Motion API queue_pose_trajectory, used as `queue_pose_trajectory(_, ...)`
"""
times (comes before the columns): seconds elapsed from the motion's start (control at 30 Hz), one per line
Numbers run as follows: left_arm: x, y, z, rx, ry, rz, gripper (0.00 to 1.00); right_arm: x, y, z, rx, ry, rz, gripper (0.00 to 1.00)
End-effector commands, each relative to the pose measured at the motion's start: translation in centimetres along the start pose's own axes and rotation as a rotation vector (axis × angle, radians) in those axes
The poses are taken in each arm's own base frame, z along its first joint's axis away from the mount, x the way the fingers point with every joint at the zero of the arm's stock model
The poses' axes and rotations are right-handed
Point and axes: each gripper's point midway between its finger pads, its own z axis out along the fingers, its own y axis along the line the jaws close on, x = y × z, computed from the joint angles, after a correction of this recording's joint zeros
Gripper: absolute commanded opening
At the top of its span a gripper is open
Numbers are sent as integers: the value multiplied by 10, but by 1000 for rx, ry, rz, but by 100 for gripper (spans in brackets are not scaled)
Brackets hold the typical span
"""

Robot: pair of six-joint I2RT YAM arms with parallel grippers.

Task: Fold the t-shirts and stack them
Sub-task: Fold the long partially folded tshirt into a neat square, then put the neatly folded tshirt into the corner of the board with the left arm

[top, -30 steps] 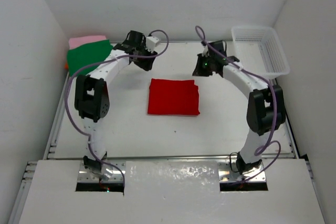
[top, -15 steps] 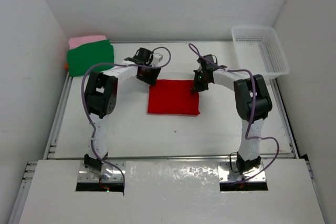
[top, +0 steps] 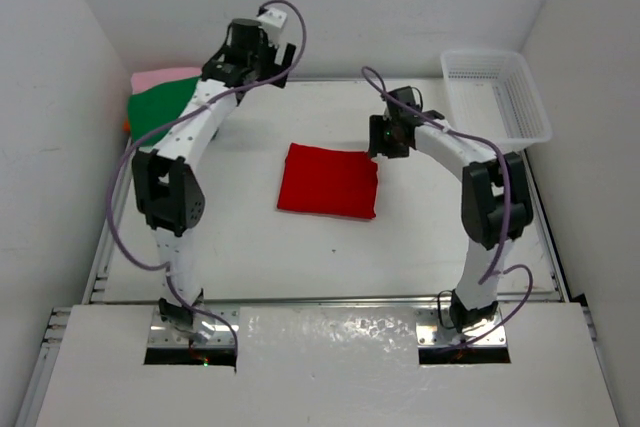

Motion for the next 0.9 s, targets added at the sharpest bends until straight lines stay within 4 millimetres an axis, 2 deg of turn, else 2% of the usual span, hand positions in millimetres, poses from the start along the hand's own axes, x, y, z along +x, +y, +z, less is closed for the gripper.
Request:
queue_pose_trajectory(0.0,25,-29,-40,234,93,-70,98,-4,-3,-36,27,-55,34,56)
queue_pose_trajectory(0.03,40,-43,-49,301,140,-107,98,3,0,-35,7,-39,62,57)
queue_pose_trajectory(0.07,86,-77,-57,441,254,-171,99,10,0,-34,2,-23,76,58)
queue_pose_trajectory(0.1,105,-88,-62,485,294,-203,100,23,3,-30,-23,3,83,62)
queue_pose_trajectory(0.13,113,-95,-70,510,304,-232,100,30,8,-28,-56,23,97,66)
queue_pose_trajectory(0.17,143,-106,-70,528,356,-275,100,34,11,-27,-72,31,104,68)
queue_pose_trajectory(0.23,166,-115,-75,551,390,-307,100,46,15,-21,-107,56,124,72)
queue_pose_trajectory(0.33,178,-126,-75,573,412,-360,100,53,18,-12,-125,73,144,74)
queue_pose_trajectory(0.47,208,-143,-70,587,501,-411,100,67,19,0,-143,98,184,74)
queue_pose_trajectory(0.6,249,-155,-61,576,600,-469,100,85,16,9,-137,141,202,74)
queue_pose_trajectory(0.73,281,-177,-69,640,695,-561,93,106,15,14,-154,172,215,74)
queue_pose_trajectory(0.77,293,-181,-68,649,729,-574,92,104,18,15,-174,162,225,73)
queue_pose_trajectory(0.83,304,-187,-69,670,772,-599,88,112,20,18,-187,170,235,73)
queue_pose_trajectory(0.87,318,-192,-69,675,812,-614,87,111,21,20,-199,165,246,73)
